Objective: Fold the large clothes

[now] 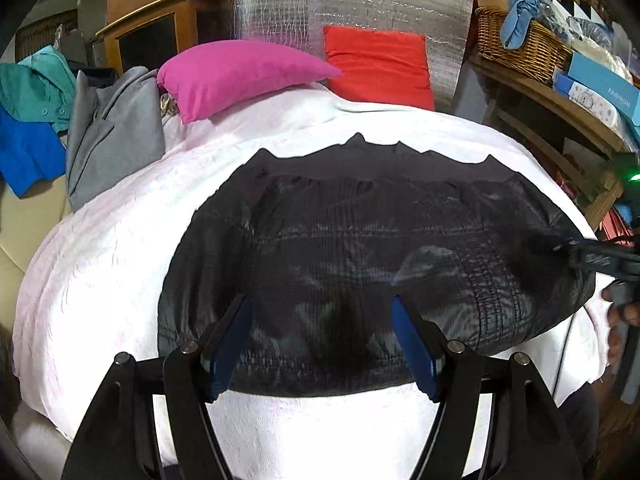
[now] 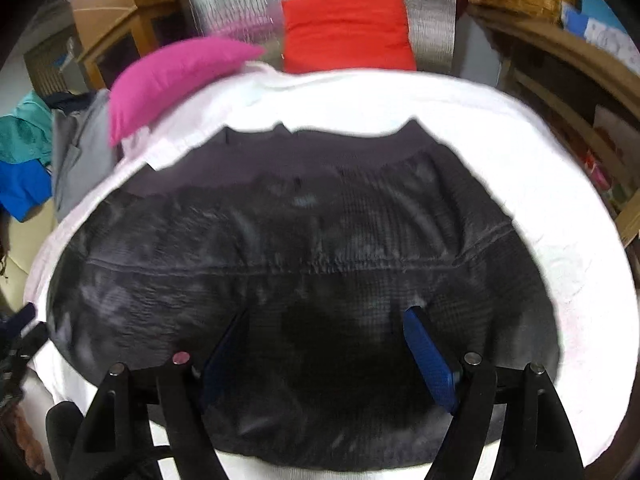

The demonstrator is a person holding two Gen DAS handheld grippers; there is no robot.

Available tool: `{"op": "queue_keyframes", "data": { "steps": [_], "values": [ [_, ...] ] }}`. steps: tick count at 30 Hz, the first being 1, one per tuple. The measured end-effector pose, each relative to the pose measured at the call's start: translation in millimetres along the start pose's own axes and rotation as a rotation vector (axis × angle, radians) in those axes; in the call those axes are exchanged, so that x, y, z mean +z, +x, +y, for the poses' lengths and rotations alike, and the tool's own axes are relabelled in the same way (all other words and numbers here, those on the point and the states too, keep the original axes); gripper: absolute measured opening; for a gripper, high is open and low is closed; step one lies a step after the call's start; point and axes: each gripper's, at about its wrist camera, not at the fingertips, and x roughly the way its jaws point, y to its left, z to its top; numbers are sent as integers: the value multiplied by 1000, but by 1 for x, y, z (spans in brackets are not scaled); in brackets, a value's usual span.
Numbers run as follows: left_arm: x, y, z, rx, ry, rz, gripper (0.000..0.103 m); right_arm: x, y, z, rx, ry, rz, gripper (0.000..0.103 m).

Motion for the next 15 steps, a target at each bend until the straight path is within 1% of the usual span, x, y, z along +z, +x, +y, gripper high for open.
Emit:
{"op": "queue_keyframes", "data": {
  "steps": [1, 4, 6, 9, 11, 12, 14, 15],
  "values": [
    [-3, 0, 0, -7, -7, -3, 72, -4, -10, -1, 20, 6, -22, 82],
    [-8, 4, 2, -4, -29, -13, 72, -17, -26, -3, 55, 7, -41, 82],
    [-9, 10, 8, -1, -64, -8, 72, -25, -28, -7, 52, 10, -45, 82],
    [-6, 22, 15, 13, -118, 15, 72, -30, -24, -15, 67, 49, -55, 82],
    [-4, 30, 15, 24, -122, 26, 72, -29, -19, -14, 66, 45, -67, 82],
    [-3, 34, 13, 34, -112, 27, 72, -28, -18, -12, 69, 40, -73, 82],
    [-5, 44, 10, 87, -76, 30, 72, -28, -11, -7, 64, 17, -80, 82],
    [-7, 52, 9, 125, -63, 49, 72, -30, -4, -4, 44, -4, -71, 84]
  ]
}}
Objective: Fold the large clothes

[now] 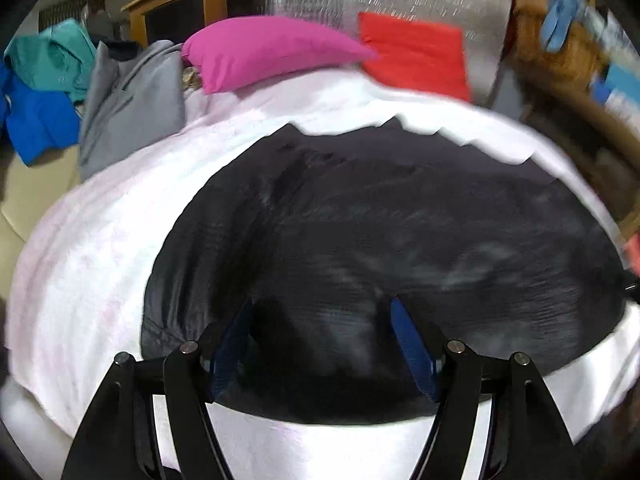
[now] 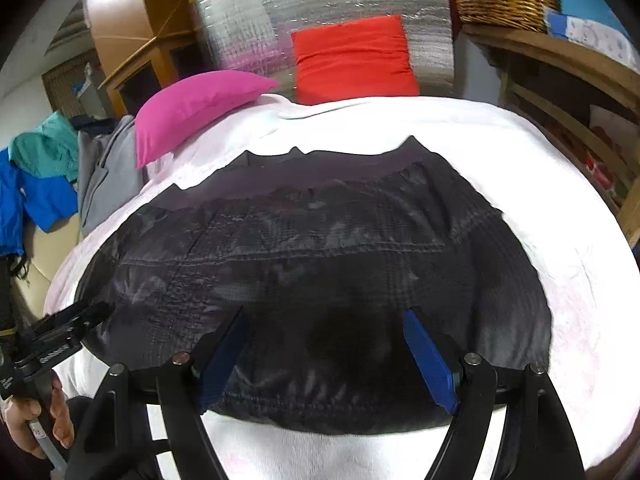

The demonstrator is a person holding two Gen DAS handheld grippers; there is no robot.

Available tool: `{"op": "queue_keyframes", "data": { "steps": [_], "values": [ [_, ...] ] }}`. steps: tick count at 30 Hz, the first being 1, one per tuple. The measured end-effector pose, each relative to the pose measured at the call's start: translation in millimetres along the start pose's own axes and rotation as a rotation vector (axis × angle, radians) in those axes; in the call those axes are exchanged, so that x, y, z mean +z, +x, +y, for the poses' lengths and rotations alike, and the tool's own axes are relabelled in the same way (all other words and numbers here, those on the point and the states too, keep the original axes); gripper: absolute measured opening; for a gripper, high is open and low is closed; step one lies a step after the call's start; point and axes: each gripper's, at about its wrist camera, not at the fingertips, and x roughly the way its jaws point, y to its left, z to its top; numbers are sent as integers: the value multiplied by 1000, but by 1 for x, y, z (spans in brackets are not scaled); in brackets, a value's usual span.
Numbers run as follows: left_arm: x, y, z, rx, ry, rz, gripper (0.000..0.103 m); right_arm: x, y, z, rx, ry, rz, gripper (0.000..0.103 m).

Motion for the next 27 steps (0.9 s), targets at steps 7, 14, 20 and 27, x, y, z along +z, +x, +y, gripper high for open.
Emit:
{"op": "queue_keyframes", "data": {
  "steps": [7, 14, 20, 27],
  "values": [
    [1, -20, -5, 18, 33, -11, 73, -6, -16, 5, -23, 8, -33, 86],
    [-17, -66, -20, -38, 31, -46, 77, -39, -67, 24, -15, 84, -61, 92],
    [-30, -88, -30, -39, 53, -56, 78, -61, -86, 36, -65, 99, -36, 98],
    [-39, -103, -32, -41, 52, -64, 79, -69, -100, 42, -145, 82, -62, 101]
  ]
}}
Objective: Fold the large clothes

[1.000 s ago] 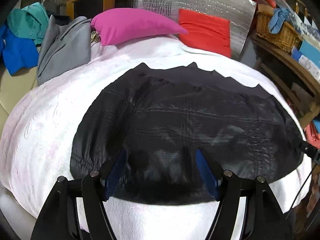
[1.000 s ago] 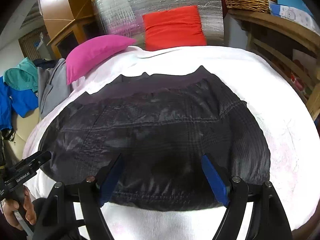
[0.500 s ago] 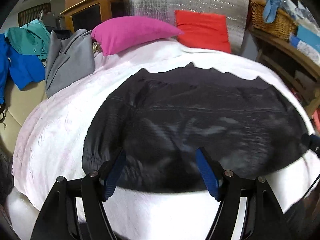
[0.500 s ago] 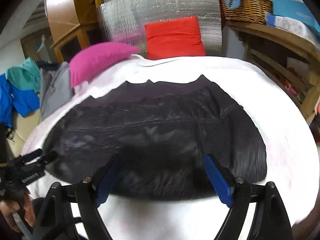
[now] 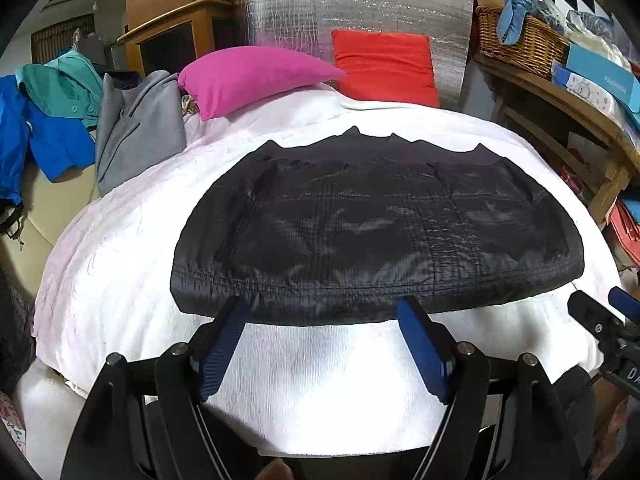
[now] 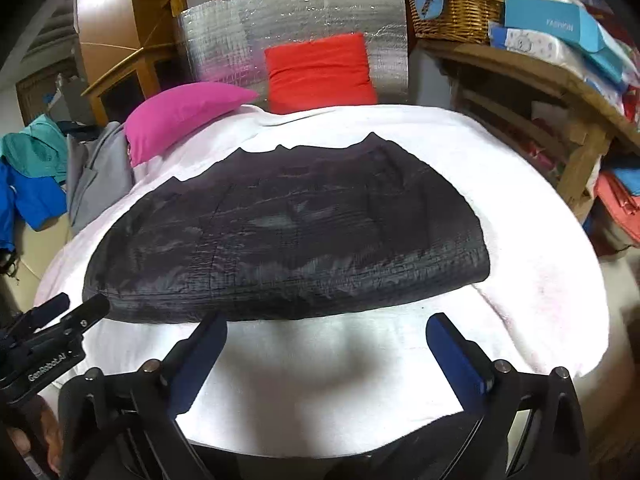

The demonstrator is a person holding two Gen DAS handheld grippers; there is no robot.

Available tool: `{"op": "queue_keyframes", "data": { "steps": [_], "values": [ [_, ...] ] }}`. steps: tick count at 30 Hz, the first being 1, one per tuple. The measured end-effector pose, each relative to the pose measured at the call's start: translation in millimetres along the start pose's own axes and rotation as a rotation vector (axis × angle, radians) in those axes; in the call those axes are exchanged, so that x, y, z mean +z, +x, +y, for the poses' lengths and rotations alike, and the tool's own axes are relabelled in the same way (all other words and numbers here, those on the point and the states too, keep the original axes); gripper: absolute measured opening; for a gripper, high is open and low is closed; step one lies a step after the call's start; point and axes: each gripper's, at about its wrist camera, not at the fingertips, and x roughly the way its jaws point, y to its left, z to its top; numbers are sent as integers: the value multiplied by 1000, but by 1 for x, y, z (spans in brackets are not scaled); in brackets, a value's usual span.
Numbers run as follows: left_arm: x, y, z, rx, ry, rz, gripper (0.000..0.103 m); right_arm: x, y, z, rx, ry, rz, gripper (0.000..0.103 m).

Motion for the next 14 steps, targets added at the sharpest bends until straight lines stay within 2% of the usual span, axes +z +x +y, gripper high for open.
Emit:
{"op": "queue_keyframes", "data": {
  "steps": [2, 5, 11, 14],
  "values": [
    [1, -4, 0, -4, -2, -7, 80, 1, -2, 2, -14, -10, -14, 101],
    [3, -9, -2, -13, -2, -19, 87, 4, -4, 6, -37, -23, -34, 101],
    [8, -14, -5, -35, -8, -46, 87, 8, -1, 13, -24, -39, -31, 101],
    [7, -13, -8, -21, 8, -46, 87, 9, -1, 17, -30, -52, -37, 101]
  ]
}}
